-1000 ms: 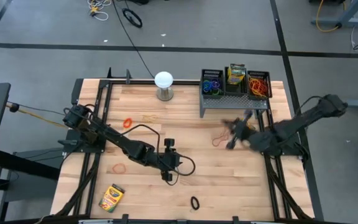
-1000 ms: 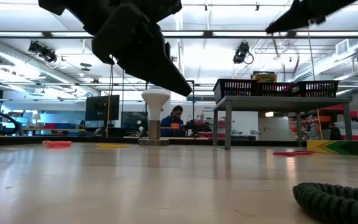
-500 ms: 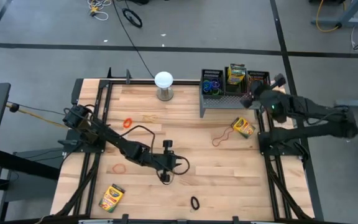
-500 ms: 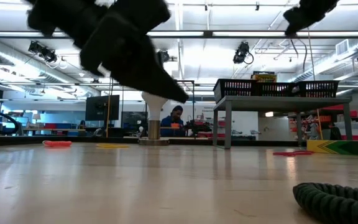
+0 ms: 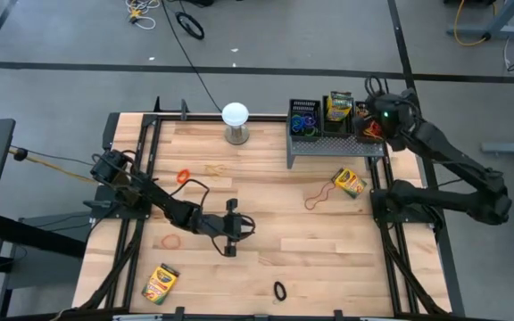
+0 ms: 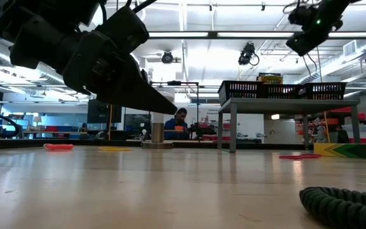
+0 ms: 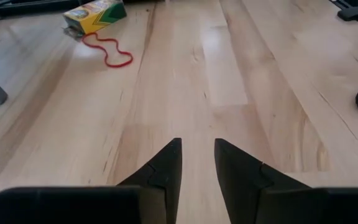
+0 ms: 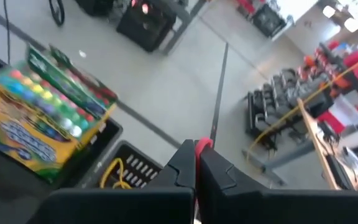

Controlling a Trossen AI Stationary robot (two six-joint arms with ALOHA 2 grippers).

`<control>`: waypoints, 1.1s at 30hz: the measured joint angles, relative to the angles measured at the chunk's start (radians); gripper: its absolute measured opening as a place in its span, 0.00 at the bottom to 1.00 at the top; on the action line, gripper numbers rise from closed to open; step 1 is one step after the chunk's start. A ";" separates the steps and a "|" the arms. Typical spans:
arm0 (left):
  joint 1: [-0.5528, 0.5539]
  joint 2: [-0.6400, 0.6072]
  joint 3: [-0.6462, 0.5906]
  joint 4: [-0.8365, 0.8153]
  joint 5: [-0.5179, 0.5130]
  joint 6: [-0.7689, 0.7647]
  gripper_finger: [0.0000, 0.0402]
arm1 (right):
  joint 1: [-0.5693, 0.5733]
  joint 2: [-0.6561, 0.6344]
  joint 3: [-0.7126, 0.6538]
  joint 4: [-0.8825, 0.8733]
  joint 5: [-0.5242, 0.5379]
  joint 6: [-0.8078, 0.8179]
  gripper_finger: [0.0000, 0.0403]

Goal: Pick & Place Office Desk Supplies
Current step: Put the red rubberband into the right black basket on the shelf, then put the yellow crayon box into the middle black basket on the shelf

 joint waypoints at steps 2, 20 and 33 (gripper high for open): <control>0.000 0.000 0.000 0.000 0.000 -0.013 0.25 | -0.034 0.025 0.000 -0.009 -0.021 0.001 0.00; 0.000 0.000 0.002 0.000 -0.001 -0.052 0.25 | -0.083 0.194 0.018 -0.224 -0.077 0.227 0.46; 0.000 0.000 0.002 0.001 0.001 -0.066 0.25 | -0.159 0.327 0.266 -0.490 -0.336 0.370 0.44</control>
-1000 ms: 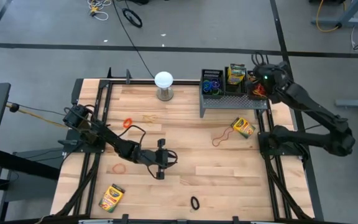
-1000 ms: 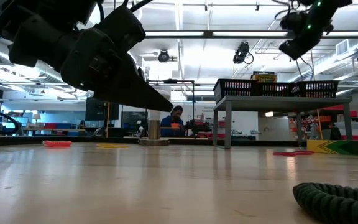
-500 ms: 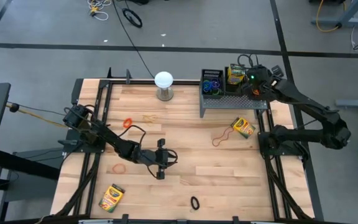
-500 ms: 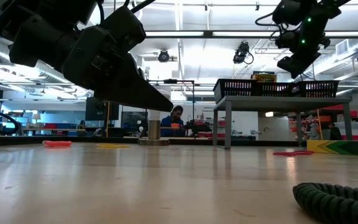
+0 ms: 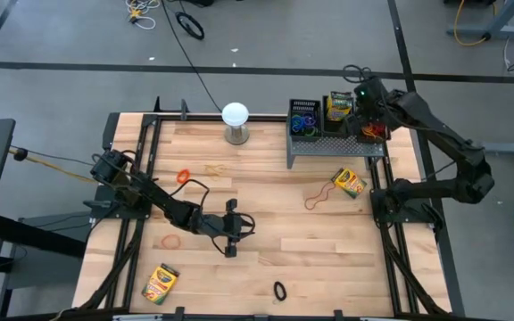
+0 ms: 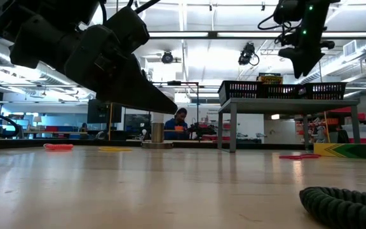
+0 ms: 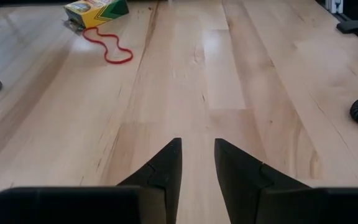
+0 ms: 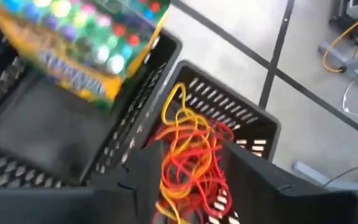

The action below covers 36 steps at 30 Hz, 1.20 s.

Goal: Pick & Place Office Desk Supplies
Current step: Put the yellow crayon box into the middle black basket on the shelf

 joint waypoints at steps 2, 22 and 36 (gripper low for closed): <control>0.000 0.000 0.000 0.000 0.020 -0.017 0.25 | 0.009 -0.001 0.021 -0.047 -0.014 -0.024 0.40; 0.006 0.000 0.042 -0.053 0.077 -0.064 0.22 | 0.806 -0.407 -0.460 0.345 -0.098 0.025 0.02; -0.139 0.001 0.390 -0.857 0.185 -0.260 0.05 | 1.229 -0.401 -0.742 0.752 0.082 0.098 0.01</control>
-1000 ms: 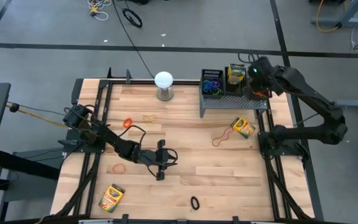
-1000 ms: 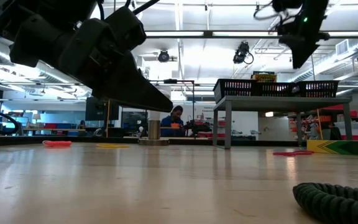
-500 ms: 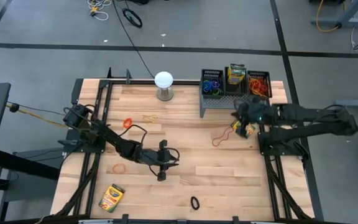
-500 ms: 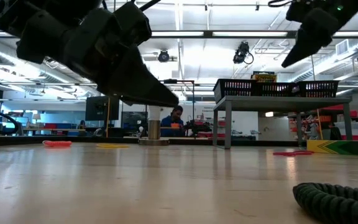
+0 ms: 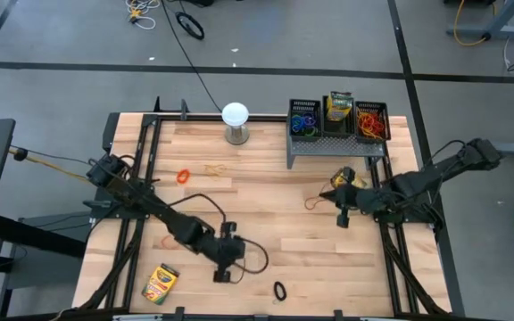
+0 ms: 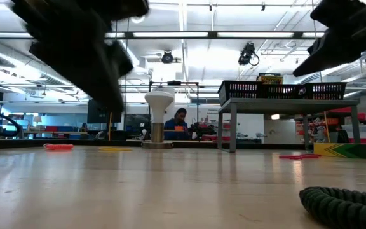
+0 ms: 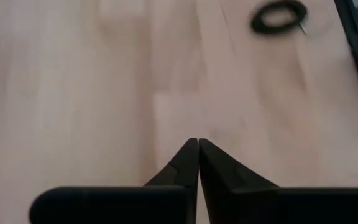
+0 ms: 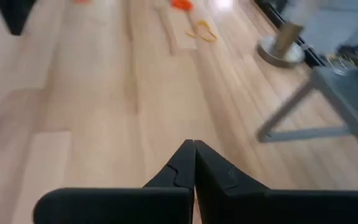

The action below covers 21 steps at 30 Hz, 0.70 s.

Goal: Pick & Place Office Desk Supplies
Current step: Put the yellow crayon box into the middle black basket on the shelf

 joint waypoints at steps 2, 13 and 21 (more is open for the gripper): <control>-0.033 0.000 0.051 -0.119 0.001 -0.064 0.08 | 0.036 0.000 -0.042 0.083 0.005 -0.017 0.01; -0.181 -0.002 0.168 -0.599 0.167 -0.541 0.26 | 0.114 0.000 -0.183 0.348 0.009 -0.079 0.01; -0.330 -0.002 0.168 -0.760 0.308 -0.826 0.40 | 0.114 0.000 -0.187 0.353 0.009 -0.079 0.02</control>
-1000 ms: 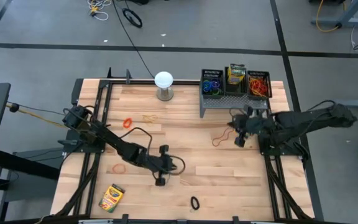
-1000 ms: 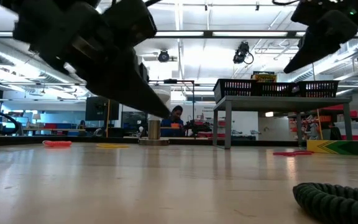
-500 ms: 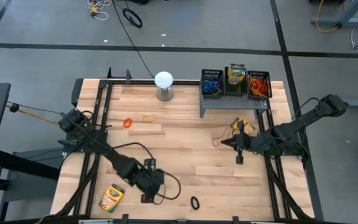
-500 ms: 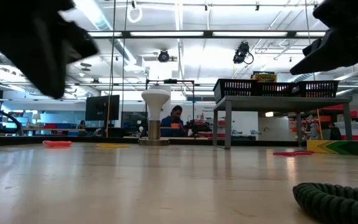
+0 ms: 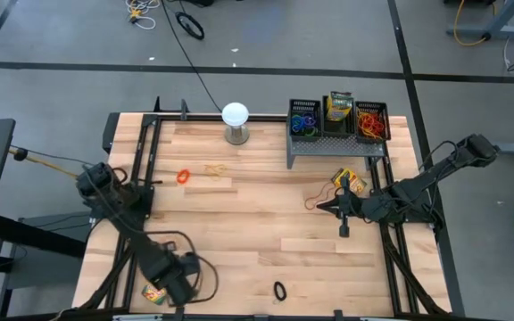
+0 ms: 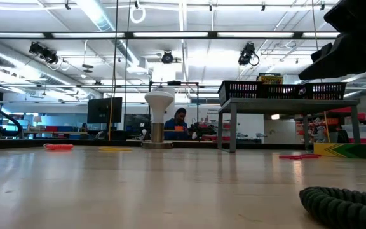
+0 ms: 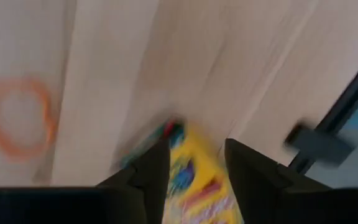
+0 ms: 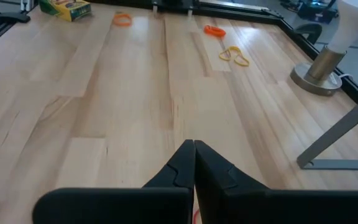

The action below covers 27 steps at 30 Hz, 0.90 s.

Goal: Pick & Place Office Desk Supplies
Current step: Put the yellow crayon box into the middle black basket on the shelf

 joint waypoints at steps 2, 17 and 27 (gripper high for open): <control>-0.030 0.000 0.000 -0.053 0.021 -0.025 0.43 | 0.000 0.000 0.000 0.000 0.000 0.000 0.02; -0.048 0.000 -0.059 -0.065 0.041 0.169 0.44 | 0.000 0.000 0.000 0.000 -0.003 -0.025 0.02; 0.020 -0.001 -0.145 0.057 0.146 0.341 0.42 | 0.000 0.000 0.000 0.003 -0.003 -0.026 0.02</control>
